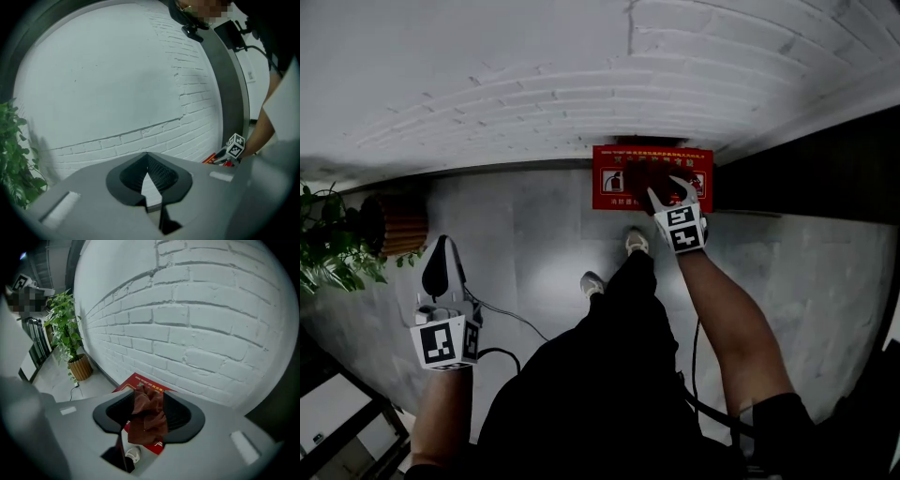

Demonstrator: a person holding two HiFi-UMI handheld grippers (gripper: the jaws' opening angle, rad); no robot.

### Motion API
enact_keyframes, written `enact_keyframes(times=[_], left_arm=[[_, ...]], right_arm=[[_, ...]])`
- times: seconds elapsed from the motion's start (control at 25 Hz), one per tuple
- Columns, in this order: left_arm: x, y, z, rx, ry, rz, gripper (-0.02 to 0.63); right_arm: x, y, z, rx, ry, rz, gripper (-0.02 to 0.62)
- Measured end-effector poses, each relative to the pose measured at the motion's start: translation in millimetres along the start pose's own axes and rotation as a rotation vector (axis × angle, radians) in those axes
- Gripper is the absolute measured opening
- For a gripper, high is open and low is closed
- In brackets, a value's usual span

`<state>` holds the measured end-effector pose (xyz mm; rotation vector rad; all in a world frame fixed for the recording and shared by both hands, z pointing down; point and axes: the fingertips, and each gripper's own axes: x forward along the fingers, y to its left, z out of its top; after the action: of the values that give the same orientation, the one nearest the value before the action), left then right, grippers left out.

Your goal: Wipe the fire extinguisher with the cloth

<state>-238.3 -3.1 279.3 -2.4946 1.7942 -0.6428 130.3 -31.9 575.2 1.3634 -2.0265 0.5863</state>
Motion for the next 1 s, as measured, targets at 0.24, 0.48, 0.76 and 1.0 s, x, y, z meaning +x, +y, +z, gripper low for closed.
enact_keyframes(times=[0.24, 0.48, 0.76, 1.0], left_arm=[[-11, 23, -16, -0.022, 0.015, 0.076, 0.0], [-17, 28, -33, -0.026, 0.059, 0.112, 0.0], [-27, 44, -38, -0.033, 0.084, 0.17, 0.0], [-28, 49, -36, -0.024, 0.087, 0.189, 0.0]], right_arm=[[34, -4, -29, -0.017, 0.084, 0.004, 0.212], [64, -12, -54, -0.006, 0.178, -0.023, 0.258], [84, -18, -72, 0.031, 0.262, -0.034, 0.281], [87, -9, -71, 0.006, 0.245, -0.007, 0.218]])
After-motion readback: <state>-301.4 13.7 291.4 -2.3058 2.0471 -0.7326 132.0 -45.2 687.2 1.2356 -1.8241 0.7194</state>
